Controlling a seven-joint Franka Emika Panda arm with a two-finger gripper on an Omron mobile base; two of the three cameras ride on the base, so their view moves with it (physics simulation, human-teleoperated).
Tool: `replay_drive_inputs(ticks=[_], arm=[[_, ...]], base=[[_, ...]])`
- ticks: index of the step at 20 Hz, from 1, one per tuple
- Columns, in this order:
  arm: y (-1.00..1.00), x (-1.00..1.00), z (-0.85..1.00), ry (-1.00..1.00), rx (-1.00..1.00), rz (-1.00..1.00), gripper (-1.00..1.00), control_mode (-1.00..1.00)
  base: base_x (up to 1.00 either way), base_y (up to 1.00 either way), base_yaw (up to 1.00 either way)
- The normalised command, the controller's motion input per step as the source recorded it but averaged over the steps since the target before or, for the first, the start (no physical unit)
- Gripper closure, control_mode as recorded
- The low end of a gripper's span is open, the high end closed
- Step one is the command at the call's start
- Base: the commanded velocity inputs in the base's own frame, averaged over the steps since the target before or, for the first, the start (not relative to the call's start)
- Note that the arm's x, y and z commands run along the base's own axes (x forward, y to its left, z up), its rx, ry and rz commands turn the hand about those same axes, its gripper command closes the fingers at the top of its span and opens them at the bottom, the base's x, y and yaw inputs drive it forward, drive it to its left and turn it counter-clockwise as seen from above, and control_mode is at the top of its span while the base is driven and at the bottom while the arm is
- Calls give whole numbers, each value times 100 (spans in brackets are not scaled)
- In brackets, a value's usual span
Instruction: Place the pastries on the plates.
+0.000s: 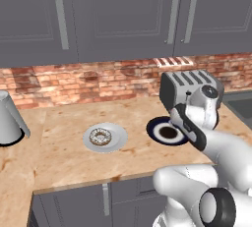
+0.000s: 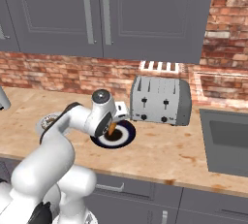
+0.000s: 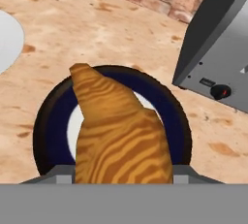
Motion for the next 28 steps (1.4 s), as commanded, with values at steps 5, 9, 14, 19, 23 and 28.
replay_drive_inputs(ticks=[5, 9, 14, 19, 23, 28], arm=[[0, 33, -12, 0, 0, 0, 100, -100], [0, 38, -20, 0, 0, 0, 100, -100], [-6, 18, -39, 3, -4, 0, -100, -100], [-1, 2, -3, 1, 0, 0, -100, -100], [0, 0, 0, 0, 0, 0, -100, -100], [0, -16, 2, 0, 0, 0, -100, -100]], base=[[0, 0, 0], [0, 0, 0], [0, 0, 0], [0, 0, 0], [0, 0, 0], [0, 0, 0]])
